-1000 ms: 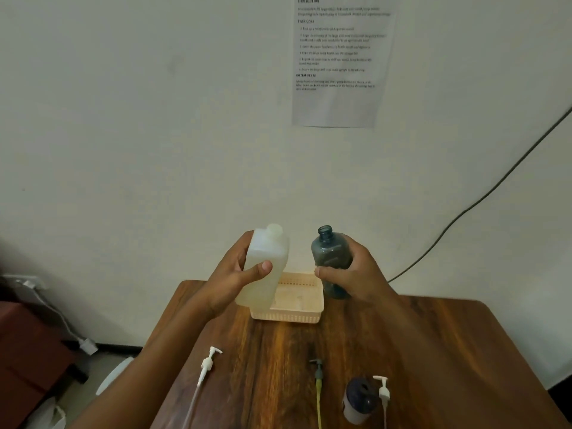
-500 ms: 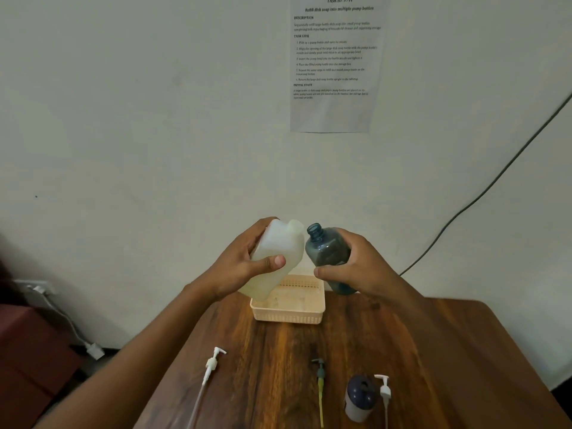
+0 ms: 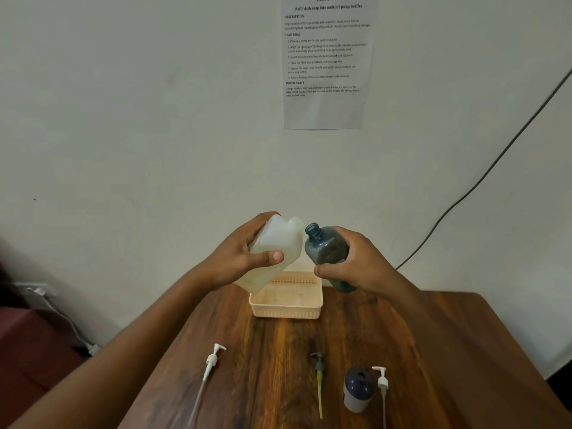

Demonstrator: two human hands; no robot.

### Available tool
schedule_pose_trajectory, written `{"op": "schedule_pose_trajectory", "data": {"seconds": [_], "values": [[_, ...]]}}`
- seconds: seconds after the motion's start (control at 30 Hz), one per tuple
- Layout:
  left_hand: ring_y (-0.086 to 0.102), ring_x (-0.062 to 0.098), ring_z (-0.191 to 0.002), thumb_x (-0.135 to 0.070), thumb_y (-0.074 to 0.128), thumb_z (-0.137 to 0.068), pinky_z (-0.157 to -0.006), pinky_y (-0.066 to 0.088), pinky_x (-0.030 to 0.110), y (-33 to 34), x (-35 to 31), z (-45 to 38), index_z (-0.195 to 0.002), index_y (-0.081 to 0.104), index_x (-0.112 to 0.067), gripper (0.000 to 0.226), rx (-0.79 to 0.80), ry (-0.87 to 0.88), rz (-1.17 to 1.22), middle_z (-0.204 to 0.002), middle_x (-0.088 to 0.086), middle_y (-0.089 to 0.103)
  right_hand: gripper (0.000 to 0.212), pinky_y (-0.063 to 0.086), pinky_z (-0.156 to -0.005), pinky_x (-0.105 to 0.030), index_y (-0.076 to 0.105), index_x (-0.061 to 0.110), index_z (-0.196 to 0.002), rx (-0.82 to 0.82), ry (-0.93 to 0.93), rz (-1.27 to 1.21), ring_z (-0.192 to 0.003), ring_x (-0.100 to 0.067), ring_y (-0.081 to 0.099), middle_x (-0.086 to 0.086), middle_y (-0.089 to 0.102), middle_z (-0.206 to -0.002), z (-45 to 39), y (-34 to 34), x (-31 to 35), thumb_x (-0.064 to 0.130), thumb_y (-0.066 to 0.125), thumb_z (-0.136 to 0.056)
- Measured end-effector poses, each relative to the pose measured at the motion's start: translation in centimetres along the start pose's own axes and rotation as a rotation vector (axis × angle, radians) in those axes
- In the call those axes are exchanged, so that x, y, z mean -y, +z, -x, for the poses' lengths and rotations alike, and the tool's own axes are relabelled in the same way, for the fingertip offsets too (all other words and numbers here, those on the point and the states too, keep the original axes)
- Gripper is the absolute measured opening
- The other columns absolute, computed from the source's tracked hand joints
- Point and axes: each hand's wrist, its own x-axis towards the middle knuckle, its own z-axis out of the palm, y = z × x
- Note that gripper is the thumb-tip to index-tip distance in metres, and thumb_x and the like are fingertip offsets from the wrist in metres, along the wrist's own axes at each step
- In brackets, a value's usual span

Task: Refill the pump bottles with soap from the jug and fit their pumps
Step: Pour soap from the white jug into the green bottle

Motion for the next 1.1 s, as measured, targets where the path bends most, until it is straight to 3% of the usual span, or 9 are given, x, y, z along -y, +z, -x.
{"op": "schedule_pose_trajectory", "data": {"seconds": [0.57,0.77,0.97,1.1], "values": [[0.065,0.014,-0.108,-0.064,0.070,-0.074,-0.079,0.058,0.028,-1.5,-2.2,-1.6,-0.141,0.048,-0.038,0.075,0.121,-0.019,-0.160,-0.122,-0.011,0.062,0.073,0.050,-0.074,-0.017,0.050,0.040,-0.129,-0.045,-0.004,-0.035,-0.104,-0.008,0.060,0.012,0.061,-0.121,0.6,-0.2,-0.4,0.034,0.088,-0.067],[0.061,0.007,-0.110,-0.069,0.067,-0.071,-0.082,0.056,0.022,-2.1,-3.3,-2.4,-0.143,0.043,-0.042,0.080,0.168,-0.018,-0.276,-0.123,-0.018,0.059,0.078,0.056,-0.085,-0.028,0.051,0.036,-0.134,-0.072,-0.008,-0.076,-0.106,-0.012,0.060,0.010,0.061,-0.123,0.7,0.0,-0.8,0.037,0.087,-0.065],[0.061,0.018,-0.112,-0.055,0.069,-0.079,-0.086,0.057,0.029,-2.3,-4.3,-3.3,-0.146,0.043,-0.034,0.075,0.203,-0.023,-0.329,-0.126,-0.008,0.059,0.076,0.055,-0.084,-0.026,0.050,0.042,-0.129,-0.095,-0.007,-0.129,-0.105,-0.010,0.061,0.014,0.061,-0.119,0.9,0.2,-0.9,0.041,0.085,-0.062],[0.061,0.016,-0.111,-0.054,0.068,-0.080,-0.082,0.052,0.023,-2.6,-5.0,-4.0,-0.145,0.044,-0.034,0.072,0.226,-0.013,-0.369,-0.125,-0.009,0.059,0.077,0.052,-0.076,-0.019,0.047,0.046,-0.126,-0.126,-0.002,-0.165,-0.102,-0.007,0.060,0.020,0.059,-0.115,1.1,0.2,-0.7,0.046,0.081,-0.057]]}}
